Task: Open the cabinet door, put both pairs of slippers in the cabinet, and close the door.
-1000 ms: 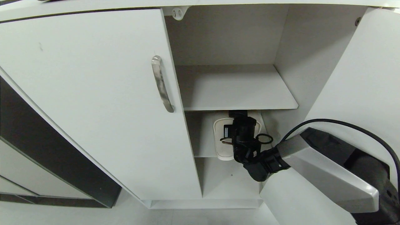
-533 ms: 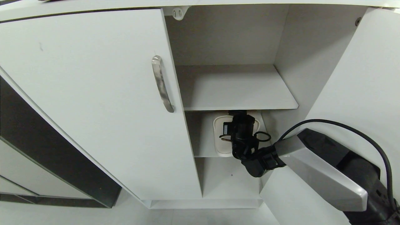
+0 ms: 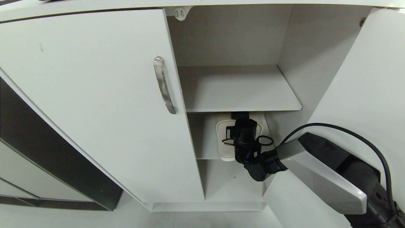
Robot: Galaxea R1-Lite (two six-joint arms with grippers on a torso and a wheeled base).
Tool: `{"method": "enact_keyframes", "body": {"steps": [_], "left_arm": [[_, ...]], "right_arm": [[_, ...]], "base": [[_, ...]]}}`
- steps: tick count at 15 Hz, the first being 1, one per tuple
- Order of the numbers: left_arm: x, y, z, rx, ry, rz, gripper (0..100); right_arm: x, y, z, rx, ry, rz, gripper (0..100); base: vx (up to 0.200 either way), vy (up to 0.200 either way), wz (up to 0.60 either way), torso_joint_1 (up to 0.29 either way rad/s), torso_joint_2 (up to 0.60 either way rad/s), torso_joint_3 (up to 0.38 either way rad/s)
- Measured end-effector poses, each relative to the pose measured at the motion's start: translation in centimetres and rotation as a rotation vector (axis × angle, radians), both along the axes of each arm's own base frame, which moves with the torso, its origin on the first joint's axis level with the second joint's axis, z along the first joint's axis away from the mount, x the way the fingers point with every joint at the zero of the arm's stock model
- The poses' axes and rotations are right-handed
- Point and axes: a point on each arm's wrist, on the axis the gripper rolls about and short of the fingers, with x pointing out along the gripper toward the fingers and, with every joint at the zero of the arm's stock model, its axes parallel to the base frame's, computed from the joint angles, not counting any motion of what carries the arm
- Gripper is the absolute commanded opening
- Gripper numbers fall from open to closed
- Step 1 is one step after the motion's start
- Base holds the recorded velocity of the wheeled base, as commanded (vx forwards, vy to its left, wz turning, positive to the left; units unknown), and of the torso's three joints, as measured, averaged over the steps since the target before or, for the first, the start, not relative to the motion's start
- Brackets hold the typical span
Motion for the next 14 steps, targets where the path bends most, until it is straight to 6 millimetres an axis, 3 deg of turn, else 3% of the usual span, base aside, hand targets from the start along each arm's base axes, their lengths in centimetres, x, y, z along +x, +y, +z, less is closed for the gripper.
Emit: {"method": "enact_keyframes", "body": {"steps": [4, 8, 12, 14], "left_arm": [[0.0, 0.0, 0.0, 0.0, 0.0, 0.001, 0], [0.0, 0.0, 0.0, 0.0, 0.0, 0.001, 0], [0.0, 0.0, 0.0, 0.0, 0.0, 0.001, 0], [0.0, 0.0, 0.0, 0.0, 0.0, 0.001, 0]], "right_arm": [[-0.1, -0.2, -0.4, -0.002, 0.011, -0.005, 100], [-1.6, -0.1, -0.8, -0.011, 0.024, 0.006, 100], [-5.5, -0.3, -0.3, -0.024, 0.039, 0.033, 100], [-8.6, -0.7, -0.7, -0.051, 0.069, 0.069, 100]], "base": [[0.0, 0.0, 0.0, 0.0, 0.0, 0.0], [0.0, 0.0, 0.0, 0.0, 0.0, 0.0], [0.0, 0.0, 0.0, 0.0, 0.0, 0.0], [0.0, 0.0, 0.0, 0.0, 0.0, 0.0]]}}
